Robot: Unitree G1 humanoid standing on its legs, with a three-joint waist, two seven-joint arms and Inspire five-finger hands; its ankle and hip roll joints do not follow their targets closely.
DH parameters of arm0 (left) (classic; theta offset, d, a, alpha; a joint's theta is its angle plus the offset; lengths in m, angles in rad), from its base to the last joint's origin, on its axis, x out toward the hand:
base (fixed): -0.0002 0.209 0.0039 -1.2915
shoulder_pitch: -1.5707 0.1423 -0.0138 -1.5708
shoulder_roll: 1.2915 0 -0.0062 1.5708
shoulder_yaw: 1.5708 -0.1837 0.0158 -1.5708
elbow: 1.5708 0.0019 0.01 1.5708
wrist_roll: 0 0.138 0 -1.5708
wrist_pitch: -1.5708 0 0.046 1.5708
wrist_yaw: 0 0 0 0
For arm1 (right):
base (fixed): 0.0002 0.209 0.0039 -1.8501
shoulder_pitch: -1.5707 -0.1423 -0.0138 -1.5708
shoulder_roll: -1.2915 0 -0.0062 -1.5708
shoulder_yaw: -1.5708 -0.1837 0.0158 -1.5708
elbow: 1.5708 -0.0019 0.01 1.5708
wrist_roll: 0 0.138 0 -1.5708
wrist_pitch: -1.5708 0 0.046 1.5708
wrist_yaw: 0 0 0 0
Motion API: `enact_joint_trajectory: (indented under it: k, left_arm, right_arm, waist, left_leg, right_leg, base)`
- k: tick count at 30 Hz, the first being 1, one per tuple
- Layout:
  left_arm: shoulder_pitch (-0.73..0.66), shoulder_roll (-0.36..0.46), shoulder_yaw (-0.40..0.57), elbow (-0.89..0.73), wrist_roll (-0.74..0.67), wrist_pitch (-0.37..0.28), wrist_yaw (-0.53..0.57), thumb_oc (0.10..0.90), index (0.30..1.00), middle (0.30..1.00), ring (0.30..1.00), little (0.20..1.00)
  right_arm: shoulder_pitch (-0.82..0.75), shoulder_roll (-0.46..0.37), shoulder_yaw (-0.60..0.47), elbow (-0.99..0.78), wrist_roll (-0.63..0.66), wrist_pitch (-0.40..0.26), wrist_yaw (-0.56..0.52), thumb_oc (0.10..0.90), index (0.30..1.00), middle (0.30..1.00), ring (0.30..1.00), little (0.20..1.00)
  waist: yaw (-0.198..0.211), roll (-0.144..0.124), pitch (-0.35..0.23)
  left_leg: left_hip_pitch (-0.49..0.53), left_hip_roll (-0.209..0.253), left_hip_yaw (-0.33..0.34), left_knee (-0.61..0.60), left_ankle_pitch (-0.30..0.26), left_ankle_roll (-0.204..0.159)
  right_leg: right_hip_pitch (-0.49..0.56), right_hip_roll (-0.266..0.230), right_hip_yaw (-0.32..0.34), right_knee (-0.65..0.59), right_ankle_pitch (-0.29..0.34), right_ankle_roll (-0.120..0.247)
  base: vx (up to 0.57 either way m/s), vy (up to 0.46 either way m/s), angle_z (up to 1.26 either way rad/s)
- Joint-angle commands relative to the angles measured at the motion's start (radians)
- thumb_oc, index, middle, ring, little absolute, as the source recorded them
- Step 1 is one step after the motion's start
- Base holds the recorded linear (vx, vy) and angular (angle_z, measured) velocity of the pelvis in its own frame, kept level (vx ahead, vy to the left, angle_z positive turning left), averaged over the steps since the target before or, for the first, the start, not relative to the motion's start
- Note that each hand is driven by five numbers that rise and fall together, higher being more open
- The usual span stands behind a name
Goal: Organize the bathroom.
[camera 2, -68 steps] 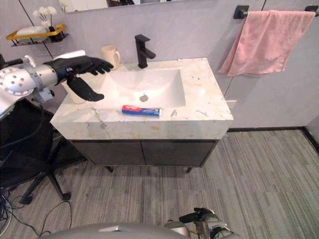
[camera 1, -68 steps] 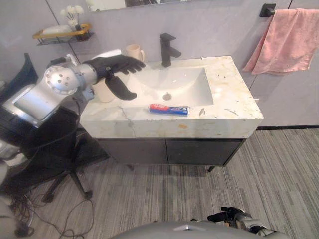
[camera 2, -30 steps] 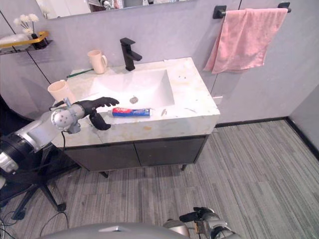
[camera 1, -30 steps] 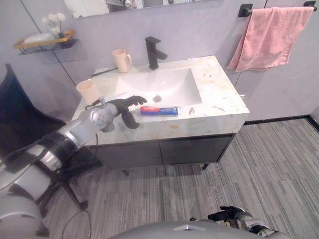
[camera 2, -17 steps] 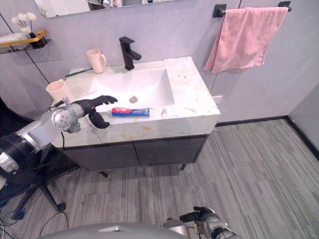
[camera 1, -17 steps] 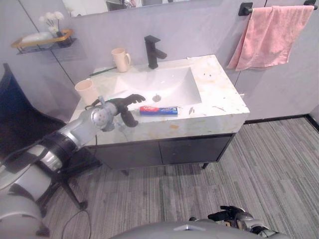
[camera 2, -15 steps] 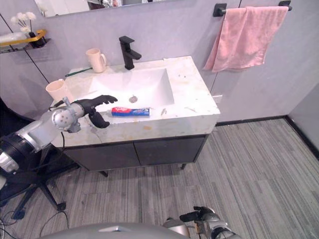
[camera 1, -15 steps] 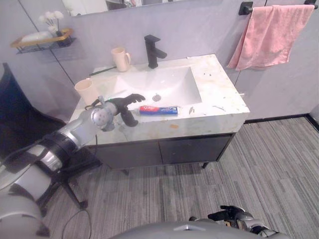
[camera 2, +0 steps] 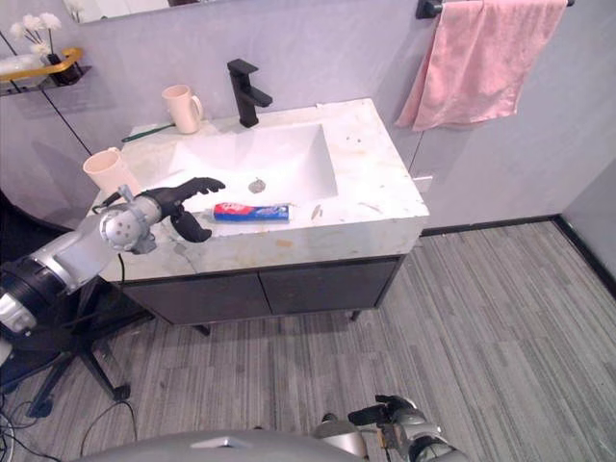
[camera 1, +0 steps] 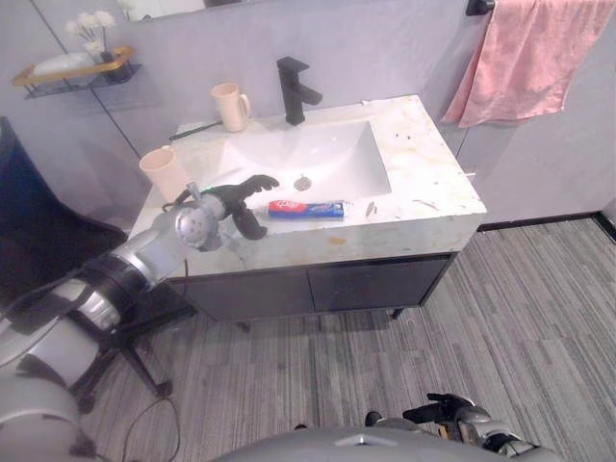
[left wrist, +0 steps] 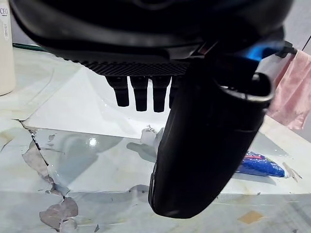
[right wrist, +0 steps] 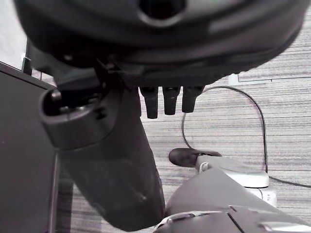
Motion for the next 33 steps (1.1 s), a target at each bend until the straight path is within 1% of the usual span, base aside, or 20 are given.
enact_joint_trajectory:
  k: [1, 8, 13, 16, 19, 21, 26, 28, 29, 33]
  left_arm:
    - [-0.232, 0.060, 0.130, 0.040, -0.012, 0.003, 0.028, 0.800, 0.900, 0.900, 0.900, 0.900]
    - [-0.246, 0.042, 0.118, 0.035, 0.008, 0.017, 0.045, 0.800, 0.900, 0.900, 0.900, 0.900]
    - [-0.252, 0.037, 0.120, 0.029, 0.002, 0.016, 0.046, 0.800, 0.900, 0.900, 0.900, 0.900]
    - [-0.262, 0.038, 0.116, 0.016, -0.013, 0.027, 0.046, 0.800, 0.900, 0.900, 0.900, 0.900]
    - [-0.279, 0.037, 0.110, 0.000, -0.011, 0.051, 0.042, 0.800, 0.900, 0.900, 0.900, 0.900]
    - [-0.298, 0.040, 0.104, -0.016, -0.028, 0.082, 0.031, 0.800, 0.900, 0.900, 0.900, 0.900]
    - [-0.330, 0.045, 0.094, -0.037, -0.054, 0.128, 0.011, 0.800, 0.900, 0.900, 0.900, 0.900]
    - [-0.346, 0.051, 0.086, -0.039, -0.071, 0.141, 0.009, 0.800, 0.900, 0.900, 0.900, 0.900]
    - [-0.353, 0.050, 0.086, -0.037, -0.072, 0.153, -0.010, 0.800, 0.900, 0.900, 0.900, 0.900]
    - [-0.366, 0.055, 0.075, -0.032, -0.066, 0.171, -0.037, 0.800, 0.900, 0.900, 0.900, 0.900]
  right_arm:
    - [0.024, -0.039, 0.023, 0.047, -0.038, 0.009, -0.003, 0.800, 0.900, 0.900, 0.900, 0.900]
    - [0.019, -0.035, 0.031, 0.044, -0.022, 0.011, -0.006, 0.800, 0.900, 0.900, 0.900, 0.900]
    - [0.020, -0.034, 0.029, 0.044, -0.017, 0.011, -0.005, 0.800, 0.900, 0.900, 0.900, 0.900]
    - [0.023, -0.034, 0.026, 0.042, -0.005, 0.012, -0.005, 0.800, 0.900, 0.900, 0.900, 0.900]
    - [0.025, -0.032, 0.026, 0.041, -0.004, 0.013, -0.009, 0.800, 0.900, 0.900, 0.900, 0.900]
    - [0.031, -0.032, 0.024, 0.042, -0.008, 0.010, -0.009, 0.800, 0.900, 0.900, 0.900, 0.900]
    - [0.031, -0.034, 0.027, 0.043, -0.005, 0.014, -0.011, 0.800, 0.900, 0.900, 0.900, 0.900]
    - [0.032, -0.036, 0.026, 0.046, -0.001, 0.010, -0.011, 0.800, 0.900, 0.900, 0.900, 0.900]
    - [0.033, -0.036, 0.025, 0.046, 0.004, 0.008, -0.011, 0.800, 0.900, 0.900, 0.900, 0.900]
    - [0.030, -0.039, 0.022, 0.047, 0.012, 0.006, -0.008, 0.800, 0.900, 0.900, 0.900, 0.900]
  waist:
    - [-0.009, -0.014, -0.021]
    - [-0.011, -0.014, -0.021]
    - [-0.015, -0.011, -0.020]
    - [-0.018, -0.009, -0.021]
    - [-0.021, -0.008, -0.021]
    - [-0.025, -0.007, -0.022]
    - [-0.028, -0.005, -0.022]
    - [-0.029, -0.005, -0.020]
    - [-0.030, -0.004, -0.020]
    - [-0.030, -0.002, -0.017]
  left_leg:
    - [0.039, -0.013, 0.131, 0.066, -0.099, 0.011]
    - [0.041, -0.014, 0.135, 0.066, -0.101, 0.013]
    - [0.043, -0.014, 0.136, 0.063, -0.100, 0.013]
    - [0.043, -0.014, 0.138, 0.063, -0.101, 0.013]
    - [0.044, -0.014, 0.140, 0.063, -0.101, 0.013]
    - [0.044, -0.014, 0.141, 0.062, -0.100, 0.013]
    - [0.042, -0.014, 0.142, 0.062, -0.099, 0.012]
    - [0.041, -0.014, 0.142, 0.063, -0.098, 0.012]
    - [0.040, -0.014, 0.143, 0.064, -0.098, 0.012]
    - [0.038, -0.015, 0.141, 0.065, -0.096, 0.011]
  right_leg:
    - [-0.015, -0.007, -0.024, 0.076, -0.143, 0.070]
    - [-0.016, -0.006, -0.020, 0.079, -0.144, 0.071]
    - [-0.017, -0.005, -0.017, 0.081, -0.146, 0.071]
    - [-0.018, -0.005, -0.016, 0.083, -0.147, 0.072]
    - [-0.019, -0.005, -0.014, 0.084, -0.148, 0.073]
    - [-0.020, -0.004, -0.013, 0.085, -0.148, 0.074]
    - [-0.019, -0.002, -0.009, 0.083, -0.147, 0.074]
    - [-0.020, -0.002, -0.009, 0.084, -0.147, 0.074]
    - [-0.020, -0.002, -0.008, 0.084, -0.147, 0.074]
    - [-0.019, -0.002, -0.008, 0.083, -0.146, 0.073]
  base:
    - [0.00, 0.000, 0.00]
    - [0.00, 0.000, 0.00]
    - [0.00, 0.000, 0.00]
    - [0.00, 0.000, 0.00]
    - [0.00, 0.000, 0.00]
    - [0.00, 0.000, 0.00]
    - [0.00, 0.000, -0.01]
    - [0.00, -0.001, -0.07]
    - [0.00, -0.002, -0.06]
    - [0.00, 0.000, -0.01]
